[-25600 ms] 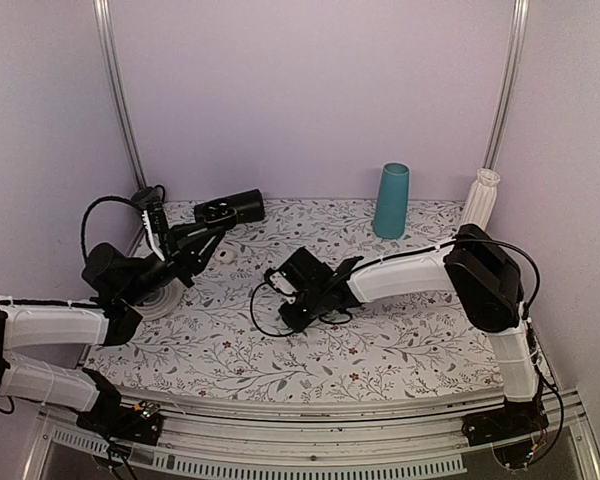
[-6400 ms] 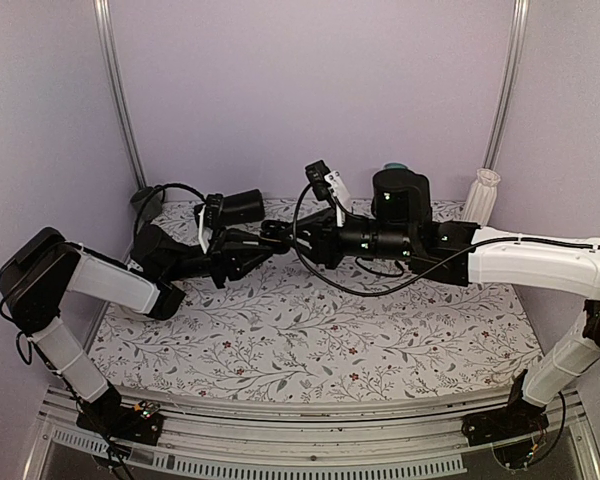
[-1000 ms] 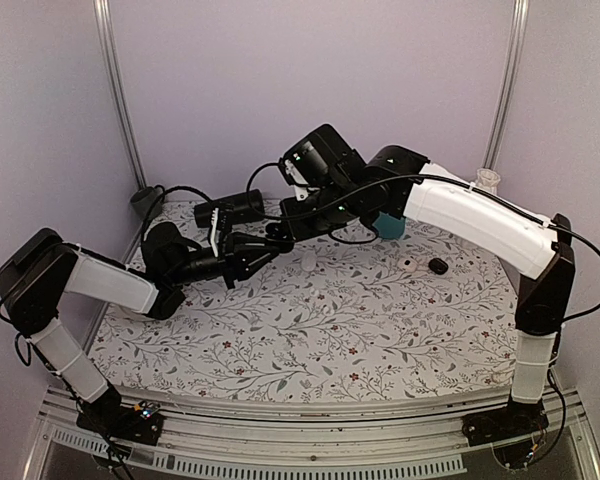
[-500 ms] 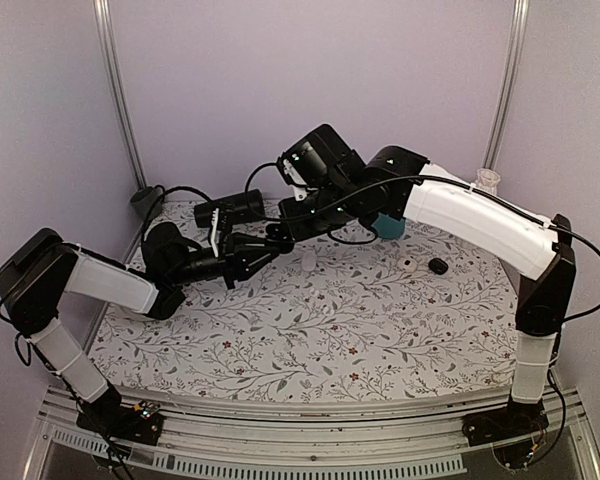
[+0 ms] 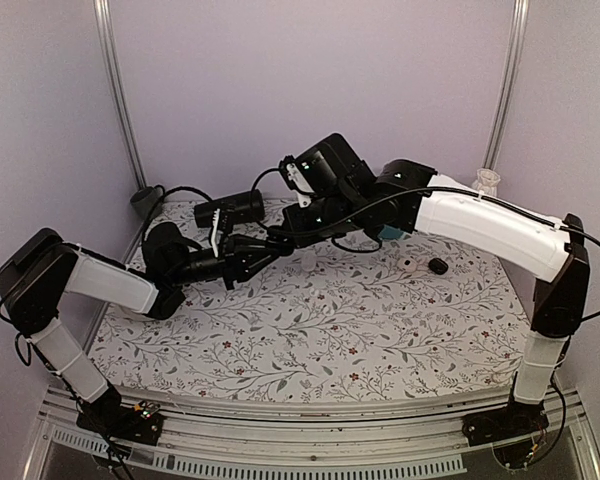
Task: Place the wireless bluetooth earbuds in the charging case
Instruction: Adjust the right earbud in the right side groove of the charging case.
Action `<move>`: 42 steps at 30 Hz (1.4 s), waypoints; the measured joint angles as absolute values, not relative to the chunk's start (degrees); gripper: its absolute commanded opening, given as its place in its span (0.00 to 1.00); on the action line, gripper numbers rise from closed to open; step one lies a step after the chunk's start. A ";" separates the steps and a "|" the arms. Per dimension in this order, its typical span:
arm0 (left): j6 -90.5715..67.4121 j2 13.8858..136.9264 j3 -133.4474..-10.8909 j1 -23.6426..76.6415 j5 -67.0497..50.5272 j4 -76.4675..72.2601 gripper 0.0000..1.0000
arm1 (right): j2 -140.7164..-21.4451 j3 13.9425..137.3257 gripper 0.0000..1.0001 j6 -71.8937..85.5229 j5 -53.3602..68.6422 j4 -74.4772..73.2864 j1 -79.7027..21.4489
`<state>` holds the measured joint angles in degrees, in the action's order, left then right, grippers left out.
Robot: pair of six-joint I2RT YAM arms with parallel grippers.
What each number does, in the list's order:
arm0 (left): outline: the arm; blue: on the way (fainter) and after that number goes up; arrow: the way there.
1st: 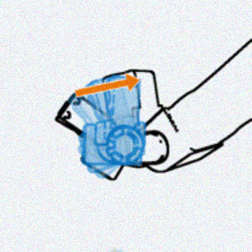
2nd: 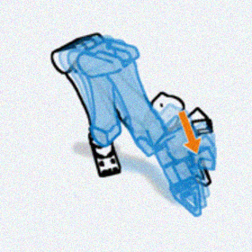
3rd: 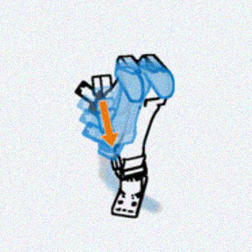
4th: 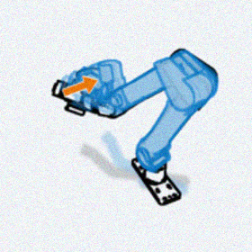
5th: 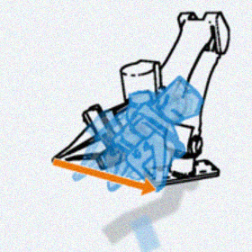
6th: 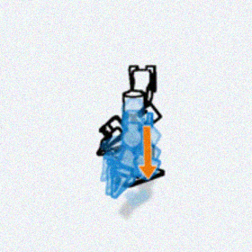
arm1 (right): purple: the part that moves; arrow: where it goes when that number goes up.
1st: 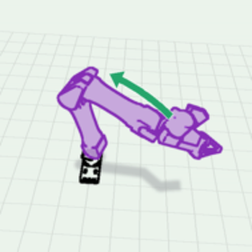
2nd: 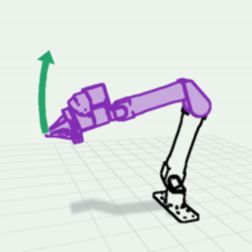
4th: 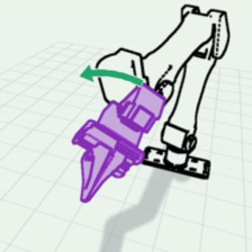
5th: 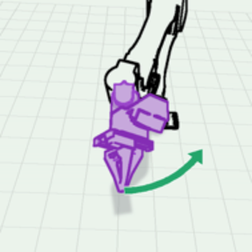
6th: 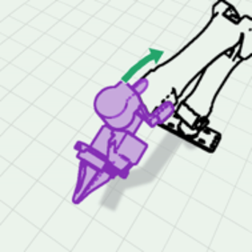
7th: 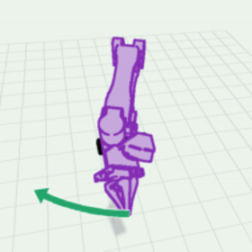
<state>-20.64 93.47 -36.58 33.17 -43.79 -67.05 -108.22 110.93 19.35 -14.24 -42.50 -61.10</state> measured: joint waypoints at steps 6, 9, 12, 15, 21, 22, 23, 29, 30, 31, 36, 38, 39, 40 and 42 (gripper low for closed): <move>-22.79 93.47 -35.88 32.73 -44.58 -69.69 0.00 | -106.21 107.46 0.14 18.57 -12.82 -38.50 -61.12; -24.03 93.47 -35.33 32.49 -45.25 -71.11 0.00 | -104.95 105.10 0.15 17.96 -11.81 -36.12 -61.12; -25.30 93.47 -34.89 32.32 -46.19 -72.86 0.00 | -102.98 101.82 0.15 16.73 -10.33 -32.80 -61.12; -26.57 93.47 -34.68 32.14 -47.31 -74.65 0.00 | -101.03 98.67 0.15 15.05 -8.56 -29.45 -61.12; -28.91 93.47 -34.68 31.97 -49.19 -77.87 0.00 | -97.71 93.71 0.15 11.11 -5.37 -23.83 -61.12; -29.26 93.47 -34.65 31.92 -49.45 -78.26 0.00 | -97.41 93.19 0.15 10.52 -4.97 -23.07 -61.12; -29.67 93.47 -34.63 31.83 -49.71 -78.65 0.00 | -97.21 92.79 0.15 10.02 -4.60 -22.52 -61.12; -32.10 93.47 -34.22 31.46 -51.33 -81.28 0.00 | -95.61 89.76 0.16 7.33 -2.26 -18.76 -61.12; -32.51 93.47 -34.17 31.44 -51.62 -81.62 0.00 | -95.33 89.25 0.16 6.87 -1.85 -18.24 -61.10; -32.97 93.47 -34.15 31.42 -51.96 -82.08 0.00 | -95.11 88.84 0.16 6.44 -1.45 -17.67 -61.10; -34.96 93.71 -34.09 31.20 -53.34 -83.96 0.00 | -94.17 87.11 0.16 4.54 0.43 -15.51 -61.06; -35.55 93.89 -34.09 31.20 -53.80 -84.49 0.00 | -93.91 86.50 0.16 3.77 1.04 -14.90 -61.04; -35.90 93.95 -34.09 31.18 -54.02 -84.60 0.00 | -93.82 86.26 0.16 3.44 1.26 -14.63 -60.97; -36.21 94.02 -34.09 31.14 -54.24 -84.77 0.00 | -93.78 86.06 0.16 3.11 1.58 -14.44 -60.93; -36.69 94.26 -34.09 31.07 -54.72 -85.01 0.00 | -93.73 85.73 0.16 2.61 2.11 -14.06 -60.71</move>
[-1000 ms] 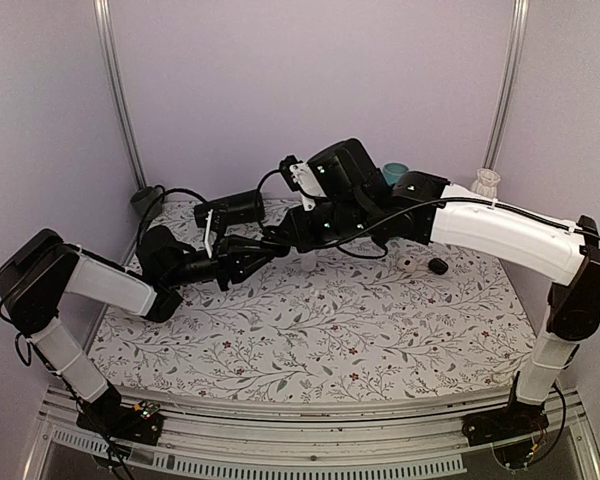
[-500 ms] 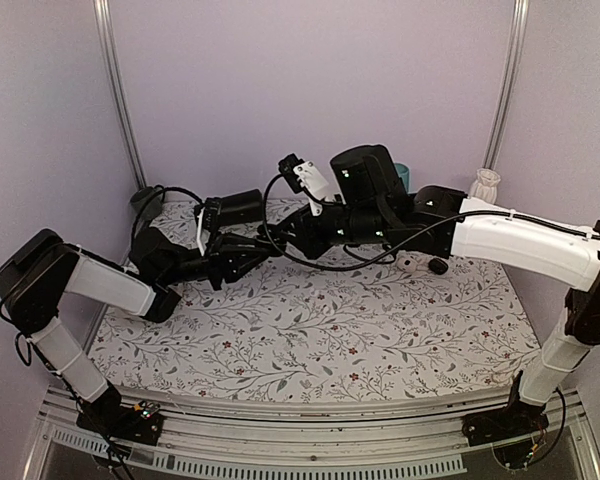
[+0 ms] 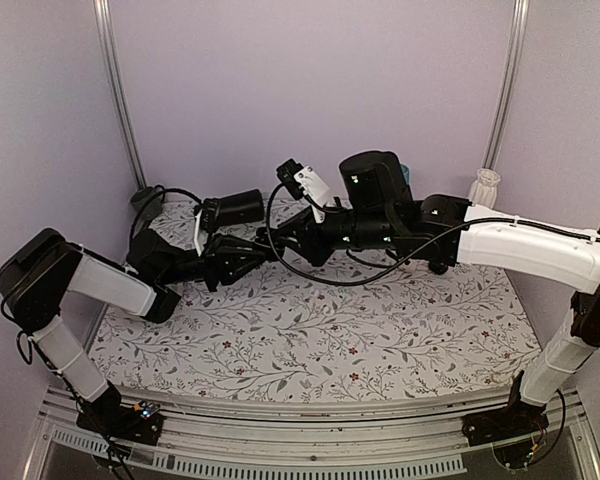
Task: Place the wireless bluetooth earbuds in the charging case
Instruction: Adjust the right earbud in the right side groove of the charging case.
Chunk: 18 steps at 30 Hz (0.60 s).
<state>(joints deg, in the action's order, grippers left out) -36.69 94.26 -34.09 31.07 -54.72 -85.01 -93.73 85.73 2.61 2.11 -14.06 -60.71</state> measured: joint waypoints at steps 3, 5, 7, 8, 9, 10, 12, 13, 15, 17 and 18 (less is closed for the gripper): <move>-36.99 94.52 -34.06 31.03 -54.85 -85.03 0.00 | -93.76 85.52 0.17 2.04 2.55 -13.98 -60.36; -36.88 94.52 -33.98 31.00 -54.68 -85.01 0.00 | -93.76 85.47 0.16 1.87 2.90 -13.98 -60.20; -36.29 94.52 -33.89 31.00 -54.35 -84.86 0.00 | -93.82 85.47 0.17 1.87 3.16 -13.98 -59.99; -35.73 94.52 -33.80 31.00 -53.95 -84.66 0.00 | -93.95 85.47 0.17 1.91 3.27 -13.98 -59.88; -35.09 94.52 -33.67 31.00 -53.49 -84.42 0.00 | -94.15 85.49 0.16 2.15 3.36 -13.89 -59.70; -34.54 94.52 -33.52 31.00 -53.15 -84.09 0.00 | -94.45 85.49 0.16 2.33 3.46 -13.82 -59.55; -33.39 94.52 -32.97 31.00 -52.14 -83.18 0.00 | -95.15 85.56 0.16 2.96 3.57 -13.72 -59.24; -32.80 94.52 -32.73 31.00 -51.62 -82.56 0.00 | -95.74 85.69 0.16 3.55 3.60 -13.72 -59.16; -31.53 94.52 -32.12 30.96 -50.39 -81.43 0.00 | -96.86 86.15 0.16 4.38 3.55 -13.74 -59.07; -30.41 94.52 -31.59 30.94 -49.34 -80.77 0.00 | -97.93 86.80 0.16 5.37 3.49 -13.89 -58.92; -29.82 94.52 -31.35 30.92 -48.77 -80.40 0.00 | -98.41 87.13 0.16 5.85 3.44 -14.09 -58.81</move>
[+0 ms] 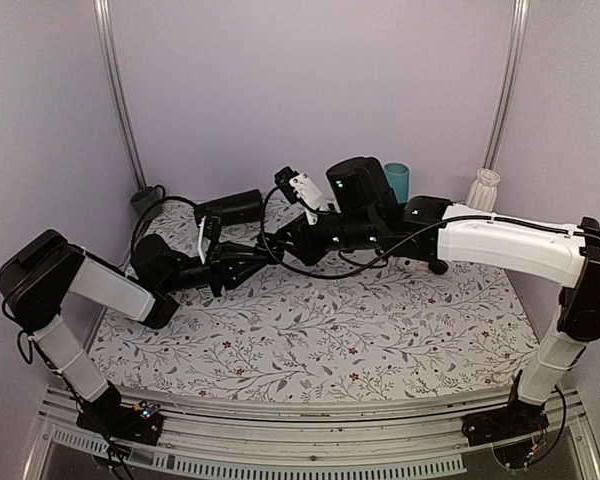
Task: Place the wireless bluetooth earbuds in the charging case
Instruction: Adjust the right earbud in the right side groove of the charging case.
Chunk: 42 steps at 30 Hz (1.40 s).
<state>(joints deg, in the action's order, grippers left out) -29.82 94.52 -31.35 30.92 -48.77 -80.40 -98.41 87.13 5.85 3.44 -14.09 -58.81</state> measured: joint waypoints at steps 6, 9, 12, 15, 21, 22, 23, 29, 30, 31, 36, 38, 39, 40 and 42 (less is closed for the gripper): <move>-26.13 94.35 -30.76 30.92 -45.56 -78.61 0.00 | -101.45 91.00 0.16 8.54 2.02 -17.19 -58.57; -25.04 94.28 -30.26 30.89 -43.94 -78.61 0.00 | -102.89 93.19 0.16 10.02 1.58 -18.90 -58.39; -24.29 94.19 -29.85 30.89 -42.78 -78.70 0.00 | -103.77 94.63 0.16 11.49 1.08 -20.25 -58.37; -23.55 93.97 -29.47 30.92 -41.65 -79.05 0.00 | -104.68 96.53 0.15 12.95 0.71 -21.96 -58.33; -22.33 92.68 -28.84 30.96 -39.68 -79.55 0.00 | -105.80 99.83 0.15 15.68 0.58 -24.32 -58.30; -22.20 92.47 -28.73 30.96 -39.48 -79.77 0.00 | -105.86 100.14 0.15 15.92 0.62 -24.45 -58.33; -22.09 92.36 -28.71 30.96 -39.33 -79.88 0.00 | -105.89 100.44 0.15 16.34 0.62 -24.69 -58.33; -21.39 91.81 -28.23 31.05 -38.54 -80.25 0.00 | -106.78 102.48 0.15 18.37 0.97 -26.50 -58.30; -21.17 91.68 -28.12 31.09 -38.33 -80.25 0.00 | -107.02 102.87 0.15 18.68 1.08 -26.72 -58.30; -20.97 91.53 -28.10 31.11 -38.22 -80.23 0.00 | -107.13 103.20 0.15 18.96 1.15 -26.96 -58.28; -20.08 90.98 -28.12 31.35 -37.50 -80.20 0.00 | -107.98 105.34 0.15 20.53 1.93 -28.64 -58.00; -19.84 90.83 -28.12 31.42 -37.34 -80.16 0.00 | -108.14 105.80 0.15 20.91 2.15 -28.95 -57.95; -19.73 90.74 -28.12 31.46 -37.34 -80.05 0.00 | -108.14 105.82 0.14 21.04 2.26 -29.06 -57.91; -19.73 90.70 -28.12 31.46 -37.41 -79.96 0.00 | -108.14 105.82 0.14 21.08 2.33 -29.10 -57.89; -19.81 90.70 -28.12 31.46 -37.74 -79.68 0.00 | -108.14 105.73 0.14 20.95 2.52 -29.17 -57.84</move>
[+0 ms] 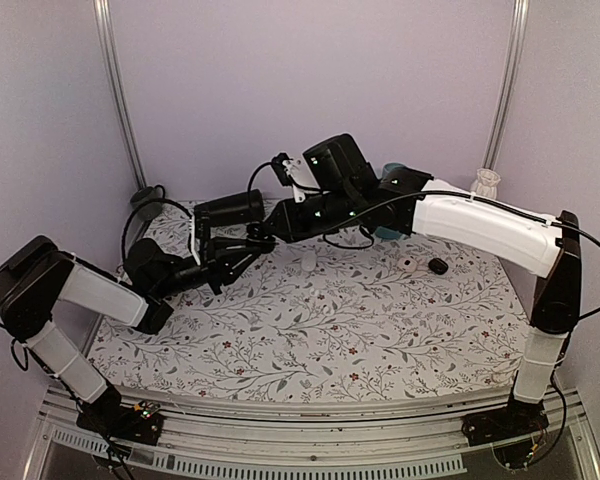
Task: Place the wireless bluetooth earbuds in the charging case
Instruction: Adjust the right earbud in the right side groove of the charging case.
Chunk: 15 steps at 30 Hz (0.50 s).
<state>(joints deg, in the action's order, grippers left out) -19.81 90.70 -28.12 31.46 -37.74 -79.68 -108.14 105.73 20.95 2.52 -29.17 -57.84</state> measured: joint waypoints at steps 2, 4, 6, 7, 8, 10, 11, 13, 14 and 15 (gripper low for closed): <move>-20.38 90.70 -28.14 31.44 -38.63 -79.35 0.00 | -108.09 105.25 0.14 19.97 3.03 -28.99 -57.82; -21.50 90.70 -28.23 31.20 -40.16 -78.50 0.00 | -107.87 104.20 0.14 18.70 3.53 -28.49 -57.78; -22.98 90.78 -28.25 30.92 -41.80 -78.06 0.00 | -107.37 102.69 0.13 16.99 4.21 -27.59 -57.78; -23.99 90.85 -28.27 30.76 -42.85 -78.06 0.00 | -107.15 102.21 0.13 16.27 4.60 -27.31 -57.78; -25.02 90.98 -28.38 30.61 -43.68 -78.11 0.00 | -106.89 101.62 0.13 15.29 5.10 -26.87 -57.80; -27.05 91.55 -28.95 30.30 -45.71 -78.52 0.00 | -106.26 100.44 0.12 13.45 6.04 -26.02 -57.78; -28.21 91.88 -29.15 30.20 -46.52 -78.91 0.00 | -105.89 99.72 0.12 12.51 6.61 -25.41 -57.71; -30.20 92.38 -29.32 30.02 -48.12 -80.05 0.00 | -105.12 98.32 0.12 10.87 7.79 -24.25 -57.69; -31.44 92.66 -29.32 29.95 -48.95 -80.82 0.00 | -104.77 97.67 0.13 10.04 8.38 -23.66 -57.69; -32.18 92.84 -29.34 29.85 -49.43 -81.23 0.00 | -104.55 97.23 0.12 9.45 8.82 -23.29 -57.69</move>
